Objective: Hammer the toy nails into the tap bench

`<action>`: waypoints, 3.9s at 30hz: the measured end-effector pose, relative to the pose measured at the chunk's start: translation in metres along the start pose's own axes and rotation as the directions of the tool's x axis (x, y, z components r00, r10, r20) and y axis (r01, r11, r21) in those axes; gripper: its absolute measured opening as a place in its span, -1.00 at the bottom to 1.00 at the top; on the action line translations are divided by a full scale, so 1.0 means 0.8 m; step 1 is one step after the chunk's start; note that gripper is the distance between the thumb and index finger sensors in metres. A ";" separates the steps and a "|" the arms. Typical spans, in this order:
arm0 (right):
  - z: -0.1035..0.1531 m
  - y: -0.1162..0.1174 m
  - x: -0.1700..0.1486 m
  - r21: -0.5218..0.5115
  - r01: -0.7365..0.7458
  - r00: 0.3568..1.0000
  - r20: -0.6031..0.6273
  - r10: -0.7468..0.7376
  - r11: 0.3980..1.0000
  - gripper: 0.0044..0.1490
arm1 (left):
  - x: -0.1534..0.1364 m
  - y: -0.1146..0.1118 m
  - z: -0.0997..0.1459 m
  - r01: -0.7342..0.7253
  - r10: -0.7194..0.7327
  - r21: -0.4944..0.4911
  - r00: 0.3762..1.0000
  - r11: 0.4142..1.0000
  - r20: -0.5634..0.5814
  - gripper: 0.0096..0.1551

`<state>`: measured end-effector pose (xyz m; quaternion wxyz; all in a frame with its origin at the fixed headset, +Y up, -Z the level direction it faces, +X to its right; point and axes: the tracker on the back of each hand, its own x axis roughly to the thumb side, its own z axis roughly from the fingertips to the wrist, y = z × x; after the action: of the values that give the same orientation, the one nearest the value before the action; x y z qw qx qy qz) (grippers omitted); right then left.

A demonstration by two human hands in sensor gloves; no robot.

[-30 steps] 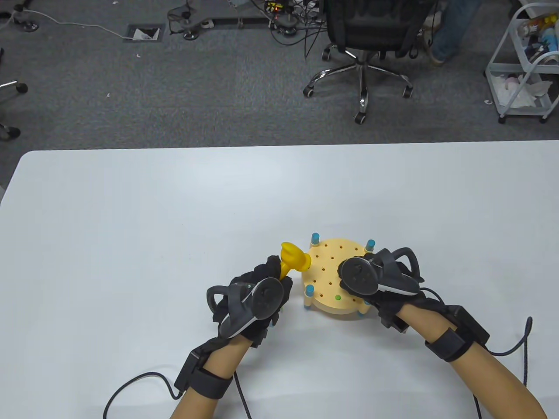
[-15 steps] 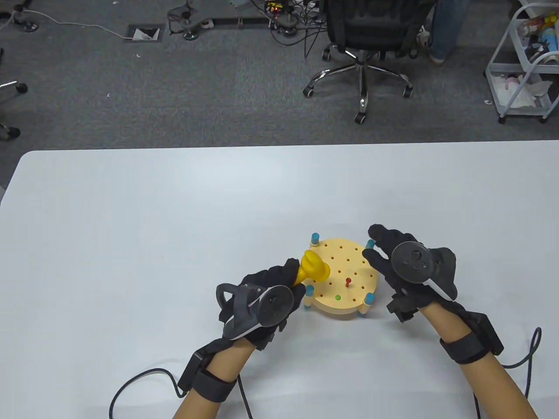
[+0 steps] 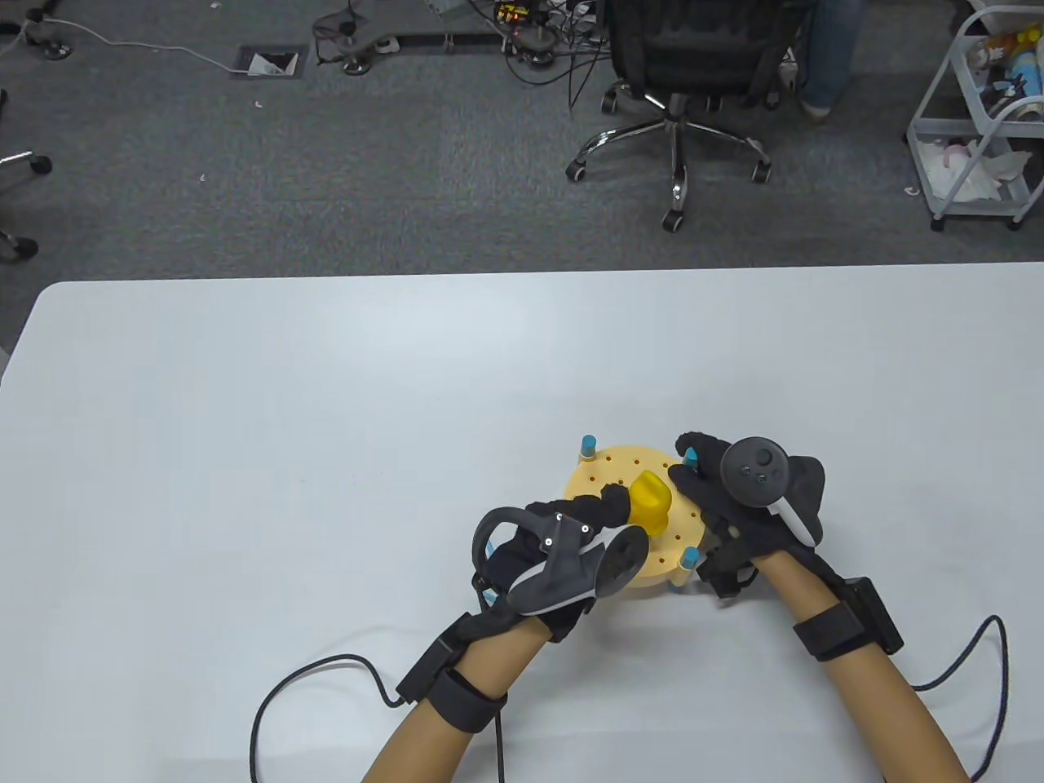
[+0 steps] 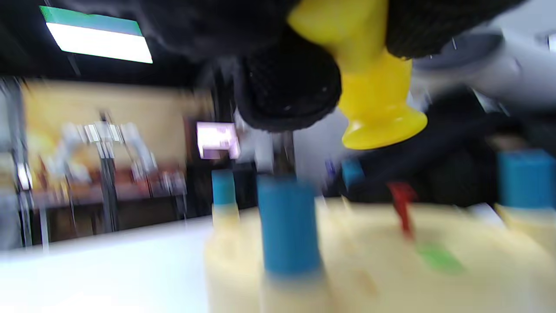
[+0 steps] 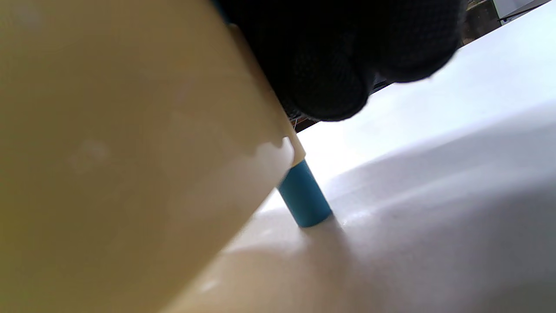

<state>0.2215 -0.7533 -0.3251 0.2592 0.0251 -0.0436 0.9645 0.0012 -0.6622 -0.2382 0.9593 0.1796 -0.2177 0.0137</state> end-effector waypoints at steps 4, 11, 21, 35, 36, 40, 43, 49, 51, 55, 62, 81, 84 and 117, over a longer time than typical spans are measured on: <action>0.000 0.001 0.000 0.006 -0.010 1.000 0.001 0.010 1.000 -0.26 | 0.028 -0.025 0.004 0.315 -0.295 -0.182 0.947 0.931 0.128 -0.26; -0.001 0.001 0.001 0.013 -0.016 1.000 0.004 0.016 1.000 -0.26 | 0.051 -0.019 0.009 0.353 -0.340 -0.084 0.930 0.932 0.140 -0.26; 0.001 -0.013 -0.005 0.028 -0.034 0.999 0.026 0.034 0.999 -0.09 | 0.028 0.006 0.013 0.064 -0.063 -0.021 0.996 0.998 0.061 -0.26; 0.027 -0.013 -0.064 0.173 -0.490 0.861 -0.052 0.505 0.854 -0.31 | -0.073 0.024 0.026 -0.214 0.213 0.014 0.963 0.977 -0.164 -0.25; 0.025 -0.007 -0.060 0.168 -0.525 0.839 -0.060 0.540 0.834 -0.31 | -0.077 0.021 0.027 -0.216 0.214 0.005 0.961 0.976 -0.176 -0.26; 0.015 0.005 -0.046 0.155 -0.654 0.742 -0.054 0.668 0.740 -0.37 | -0.088 0.013 0.025 -0.238 0.231 -0.011 0.950 0.971 -0.209 -0.25; 0.010 0.008 -0.042 0.199 -0.655 0.732 -0.068 0.678 0.728 -0.35 | -0.093 0.008 0.025 -0.249 0.238 -0.024 0.944 0.968 -0.227 -0.25; 0.004 0.002 -0.050 0.214 -0.567 0.804 -0.066 0.591 0.795 -0.26 | -0.092 0.007 0.025 -0.251 0.240 -0.020 0.944 0.968 -0.226 -0.25; 0.007 -0.010 -0.055 0.204 -0.442 0.883 -0.074 0.464 0.873 -0.28 | -0.092 0.007 0.024 -0.258 0.249 -0.015 0.943 0.966 -0.222 -0.25; 0.019 -0.052 -0.052 0.064 -0.232 0.969 -0.066 0.236 0.971 -0.46 | -0.092 0.006 0.024 -0.280 0.270 -0.013 0.938 0.960 -0.218 -0.25; 0.049 -0.082 0.005 0.030 0.075 0.981 0.176 -0.079 0.997 -0.48 | -0.081 0.003 0.024 -0.260 0.255 -0.005 0.951 0.966 -0.174 -0.25; 0.046 -0.043 0.057 0.103 -0.226 0.911 0.373 0.173 0.969 -0.50 | -0.073 0.002 0.023 -0.231 0.223 -0.043 0.965 0.972 -0.139 -0.25; 0.046 -0.043 0.060 0.099 -0.243 0.899 0.396 0.186 0.965 -0.50 | -0.072 0.002 0.023 -0.229 0.221 -0.045 0.965 0.972 -0.137 -0.25; 0.003 -0.058 0.004 0.008 -0.087 0.991 0.105 0.086 0.996 -0.10 | -0.027 0.009 0.026 -0.154 0.155 -0.047 0.988 0.987 0.015 -0.26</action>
<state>0.2421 -0.7124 -0.3191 0.2143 0.0754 -0.0523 0.9724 -0.0277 -0.6620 -0.2271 0.9571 0.1404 -0.2401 0.0816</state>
